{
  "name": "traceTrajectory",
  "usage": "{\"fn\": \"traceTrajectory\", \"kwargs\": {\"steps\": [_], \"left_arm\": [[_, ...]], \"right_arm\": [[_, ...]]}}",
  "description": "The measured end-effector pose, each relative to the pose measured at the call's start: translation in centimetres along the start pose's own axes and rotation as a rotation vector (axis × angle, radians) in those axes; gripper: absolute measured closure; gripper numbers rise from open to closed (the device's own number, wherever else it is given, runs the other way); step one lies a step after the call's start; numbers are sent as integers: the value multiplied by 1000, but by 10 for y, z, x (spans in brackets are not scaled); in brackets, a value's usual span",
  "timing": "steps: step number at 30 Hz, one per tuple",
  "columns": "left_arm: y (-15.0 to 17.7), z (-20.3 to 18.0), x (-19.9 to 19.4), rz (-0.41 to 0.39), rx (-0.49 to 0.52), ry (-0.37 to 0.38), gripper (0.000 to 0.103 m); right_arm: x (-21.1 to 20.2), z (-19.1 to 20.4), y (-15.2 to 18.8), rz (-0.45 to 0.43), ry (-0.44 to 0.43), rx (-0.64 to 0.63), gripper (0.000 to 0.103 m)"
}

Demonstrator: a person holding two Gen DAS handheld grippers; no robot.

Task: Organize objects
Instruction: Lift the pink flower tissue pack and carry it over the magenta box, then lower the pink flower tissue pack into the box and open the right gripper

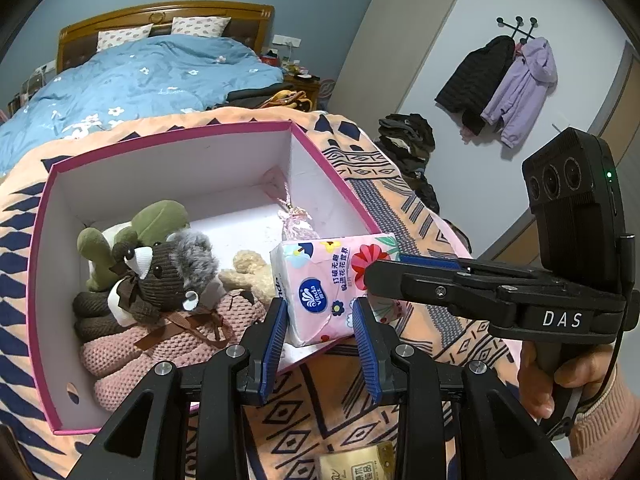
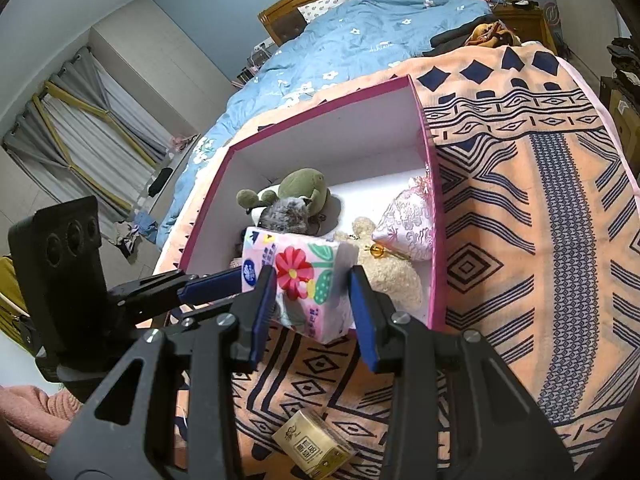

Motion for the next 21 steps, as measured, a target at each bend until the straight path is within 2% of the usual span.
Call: {"fn": "traceTrajectory", "kwargs": {"steps": [21], "left_arm": [[-1, 10, 7, 3, -23, -5, 70]], "right_arm": [[14, -3, 1, 19, 24, -2, 63]]}}
Point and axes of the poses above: each gripper's, at about its wrist camera, not at the fingertips, and x roughly the way its jaws point, z to its left, y to its underside, the point moved 7 cm from there along x, roughly the way its jaws point, and after that the axes turned 15 degrees about y, right-handed, at the moved point
